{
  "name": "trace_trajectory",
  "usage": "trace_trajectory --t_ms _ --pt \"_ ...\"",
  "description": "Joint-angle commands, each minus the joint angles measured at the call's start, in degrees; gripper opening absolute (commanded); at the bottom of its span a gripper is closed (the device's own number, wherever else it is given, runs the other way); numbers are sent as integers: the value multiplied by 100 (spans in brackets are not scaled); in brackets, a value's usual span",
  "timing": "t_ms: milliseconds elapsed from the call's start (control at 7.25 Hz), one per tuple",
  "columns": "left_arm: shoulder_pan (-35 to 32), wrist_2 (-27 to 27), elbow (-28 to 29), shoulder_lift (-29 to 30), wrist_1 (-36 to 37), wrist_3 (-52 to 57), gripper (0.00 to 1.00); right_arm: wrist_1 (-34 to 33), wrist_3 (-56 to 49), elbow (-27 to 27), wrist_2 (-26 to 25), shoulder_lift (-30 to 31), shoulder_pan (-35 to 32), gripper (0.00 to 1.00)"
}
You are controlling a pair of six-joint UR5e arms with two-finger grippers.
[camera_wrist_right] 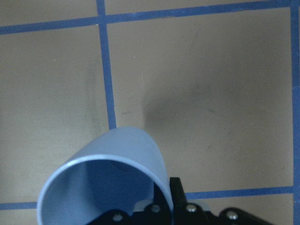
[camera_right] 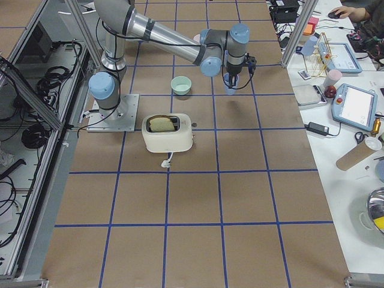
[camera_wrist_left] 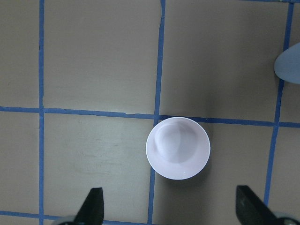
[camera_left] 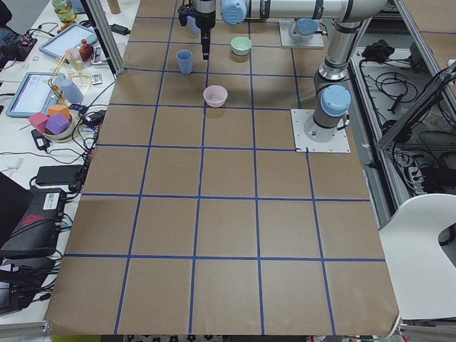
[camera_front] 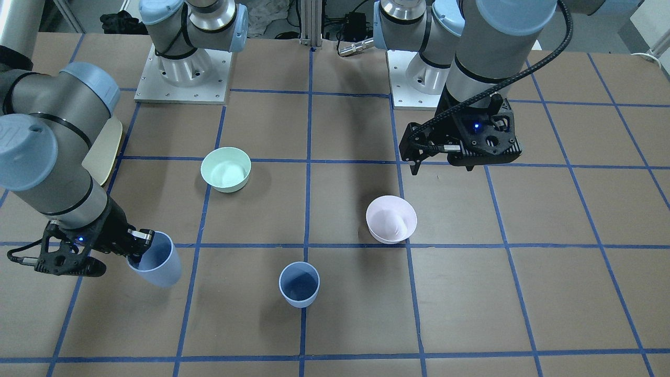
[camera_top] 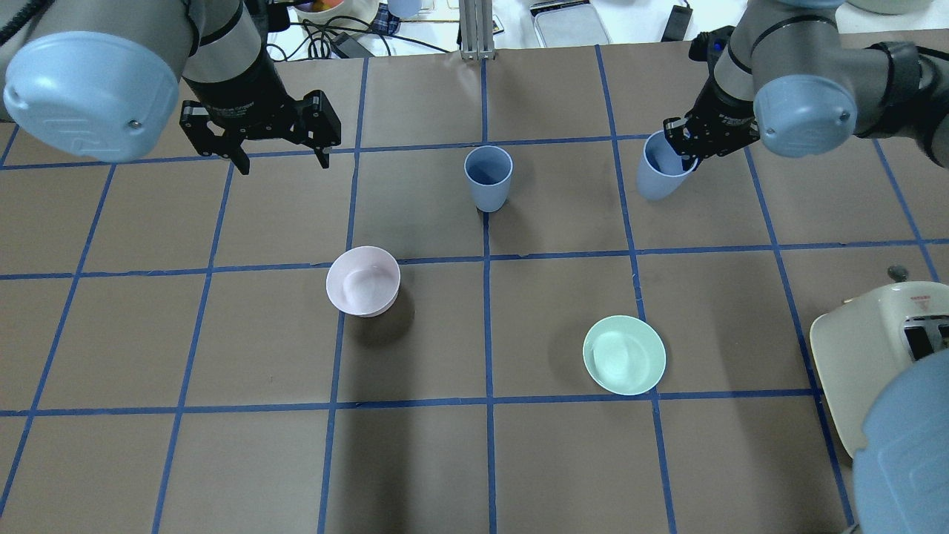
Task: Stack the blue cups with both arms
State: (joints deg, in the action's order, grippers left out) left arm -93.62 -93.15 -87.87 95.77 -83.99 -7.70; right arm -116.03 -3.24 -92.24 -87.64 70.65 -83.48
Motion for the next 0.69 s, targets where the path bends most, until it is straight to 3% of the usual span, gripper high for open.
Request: trace_trajectory --t_ms 0,138,414,552 --pt "10 -10 7 -6 14 -3 100 733 469 921 45 -77 -439 0" --pt "-7 -19 -2 -6 14 -3 100 1131 1160 1388 54 -191 -798 0" --pt "-7 -19 -2 -6 14 -3 100 1284 2967 1874 88 -621 -1737 0" --pt "-7 34 -11 3 23 -20 100 1259 3248 2103 80 -893 -2029 0"
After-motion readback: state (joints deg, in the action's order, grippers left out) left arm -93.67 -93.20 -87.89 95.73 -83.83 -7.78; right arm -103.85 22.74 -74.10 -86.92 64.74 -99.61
